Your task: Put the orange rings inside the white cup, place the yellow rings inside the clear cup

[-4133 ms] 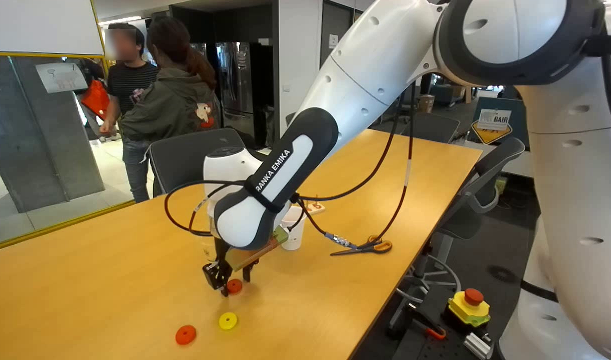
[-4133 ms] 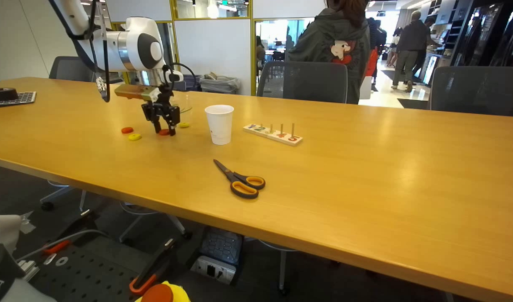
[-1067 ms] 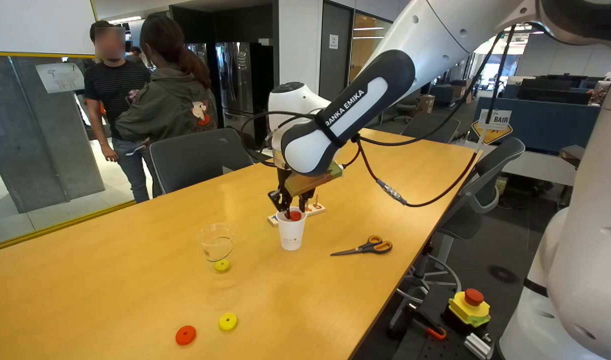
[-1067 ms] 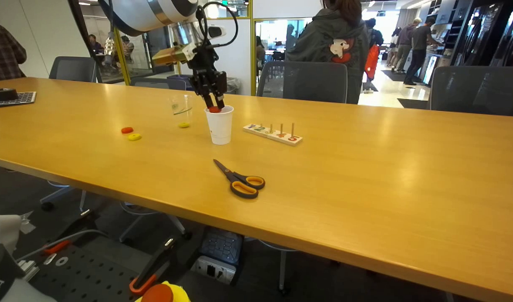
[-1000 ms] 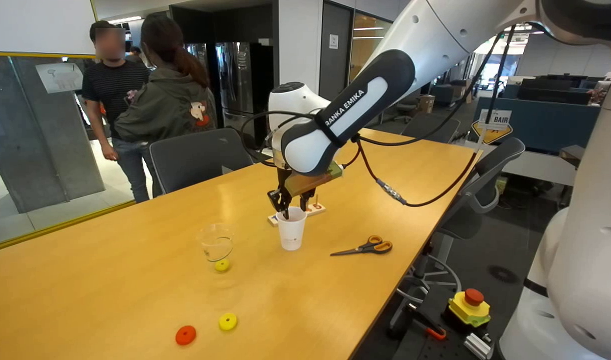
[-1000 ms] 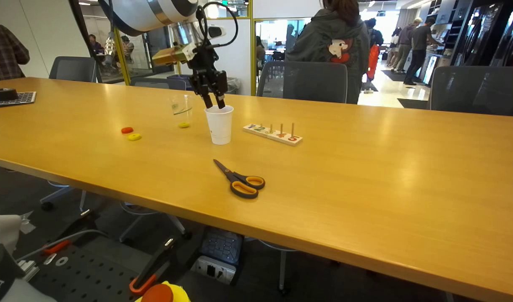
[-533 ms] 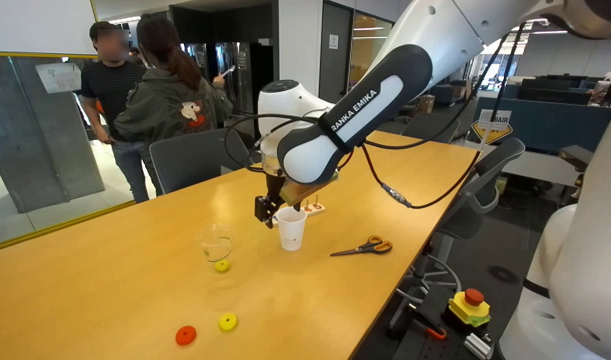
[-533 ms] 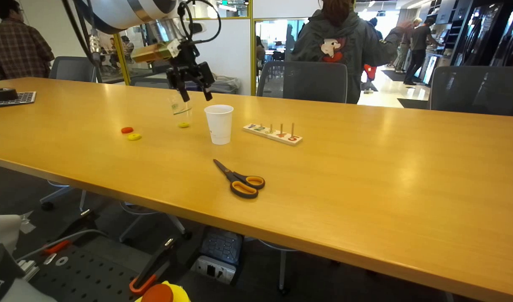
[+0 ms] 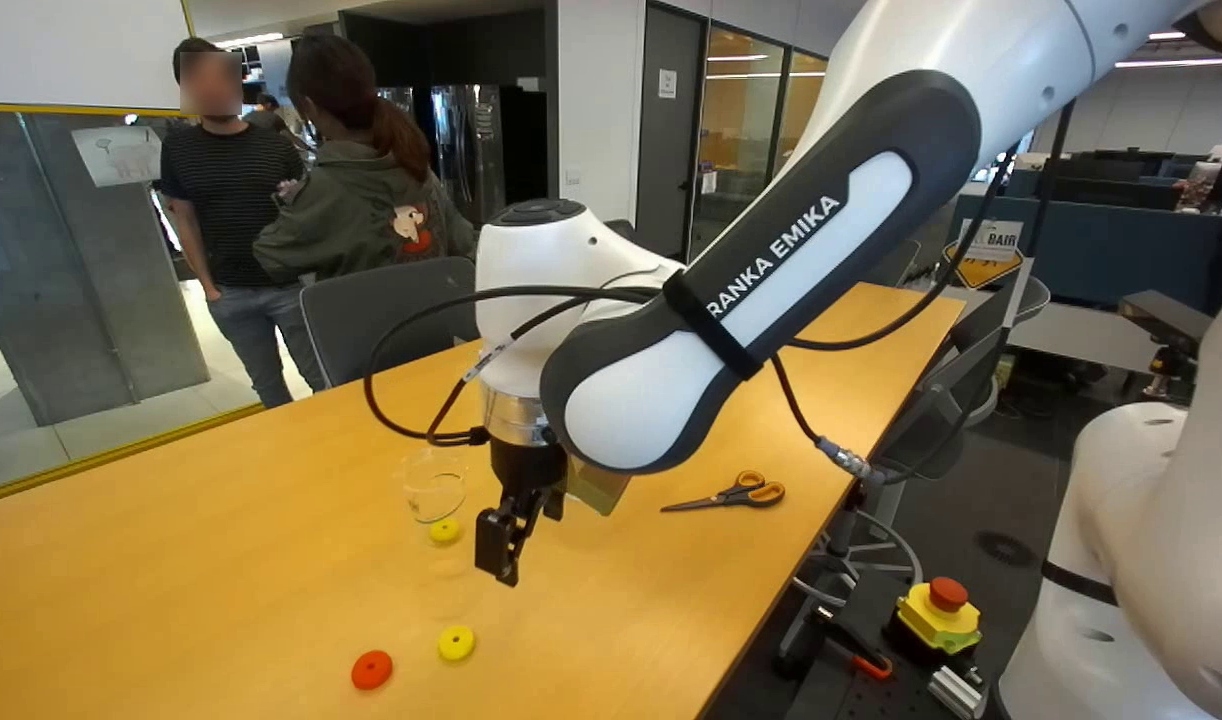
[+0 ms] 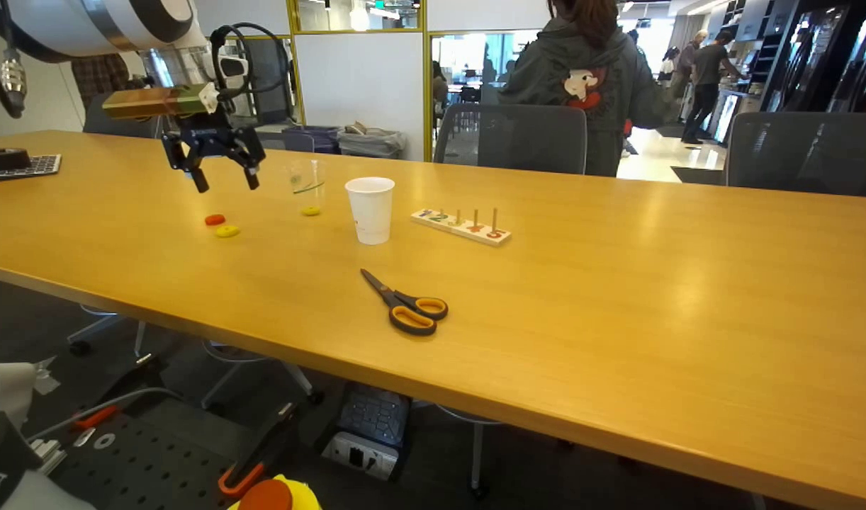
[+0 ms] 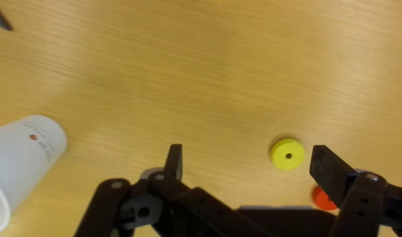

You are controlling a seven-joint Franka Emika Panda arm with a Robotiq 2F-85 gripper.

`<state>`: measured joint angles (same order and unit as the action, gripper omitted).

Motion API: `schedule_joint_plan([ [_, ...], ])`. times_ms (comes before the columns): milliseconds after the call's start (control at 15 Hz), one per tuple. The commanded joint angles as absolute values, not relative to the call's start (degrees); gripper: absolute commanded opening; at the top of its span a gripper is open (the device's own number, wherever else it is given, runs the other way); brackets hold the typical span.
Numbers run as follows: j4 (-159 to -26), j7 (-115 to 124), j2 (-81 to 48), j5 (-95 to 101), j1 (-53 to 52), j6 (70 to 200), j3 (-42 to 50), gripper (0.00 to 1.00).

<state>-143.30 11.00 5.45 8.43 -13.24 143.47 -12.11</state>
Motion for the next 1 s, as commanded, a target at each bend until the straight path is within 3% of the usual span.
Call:
schedule_joint_plan([
  [0,-143.77,2.54,4.06,3.17,-14.97,146.44,-13.41,1.0],
  [933,-136.65,-1.55,-10.65,6.82,-15.51,150.6,-14.03,1.0],
])
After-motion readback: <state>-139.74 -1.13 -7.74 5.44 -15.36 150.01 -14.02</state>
